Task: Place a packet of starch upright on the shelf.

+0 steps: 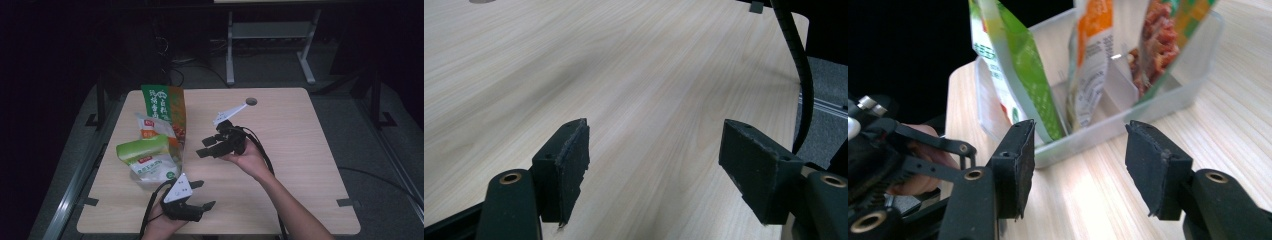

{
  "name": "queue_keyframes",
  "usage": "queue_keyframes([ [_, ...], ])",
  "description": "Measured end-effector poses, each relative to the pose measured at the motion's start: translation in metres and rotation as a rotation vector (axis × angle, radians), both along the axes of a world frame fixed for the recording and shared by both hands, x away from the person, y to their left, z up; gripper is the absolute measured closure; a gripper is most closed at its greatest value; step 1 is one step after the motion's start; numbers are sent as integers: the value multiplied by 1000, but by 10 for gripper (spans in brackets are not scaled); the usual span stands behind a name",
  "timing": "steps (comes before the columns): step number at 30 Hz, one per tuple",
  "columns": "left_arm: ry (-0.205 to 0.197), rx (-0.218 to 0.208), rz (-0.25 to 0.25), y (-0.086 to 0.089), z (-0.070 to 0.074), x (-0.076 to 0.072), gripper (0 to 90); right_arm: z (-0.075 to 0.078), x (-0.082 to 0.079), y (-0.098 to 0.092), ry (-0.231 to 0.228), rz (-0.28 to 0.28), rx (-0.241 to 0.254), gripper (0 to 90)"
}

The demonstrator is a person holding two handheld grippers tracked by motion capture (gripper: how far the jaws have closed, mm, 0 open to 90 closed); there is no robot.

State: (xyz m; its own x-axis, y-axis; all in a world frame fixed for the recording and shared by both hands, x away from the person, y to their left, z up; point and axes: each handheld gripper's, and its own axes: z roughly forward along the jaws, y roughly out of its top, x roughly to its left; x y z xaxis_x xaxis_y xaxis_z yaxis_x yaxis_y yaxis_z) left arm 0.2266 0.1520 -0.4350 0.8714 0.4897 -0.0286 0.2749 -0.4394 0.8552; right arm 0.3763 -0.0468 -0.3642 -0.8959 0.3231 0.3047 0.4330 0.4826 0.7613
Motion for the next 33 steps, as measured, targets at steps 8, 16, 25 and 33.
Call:
queue_keyframes([
  [8,-3,-10,7,2,2,1,275,0,2,-20,21,-45,-20,395],
  [16,-2,-17,16,4,3,3,273,-4,1,-40,18,-82,-35,364],
  [25,-13,-14,13,6,5,5,271,-8,0,-63,34,-124,-57,351],
  [33,-12,-8,19,7,5,4,270,-13,-5,-86,49,-167,-63,337],
])
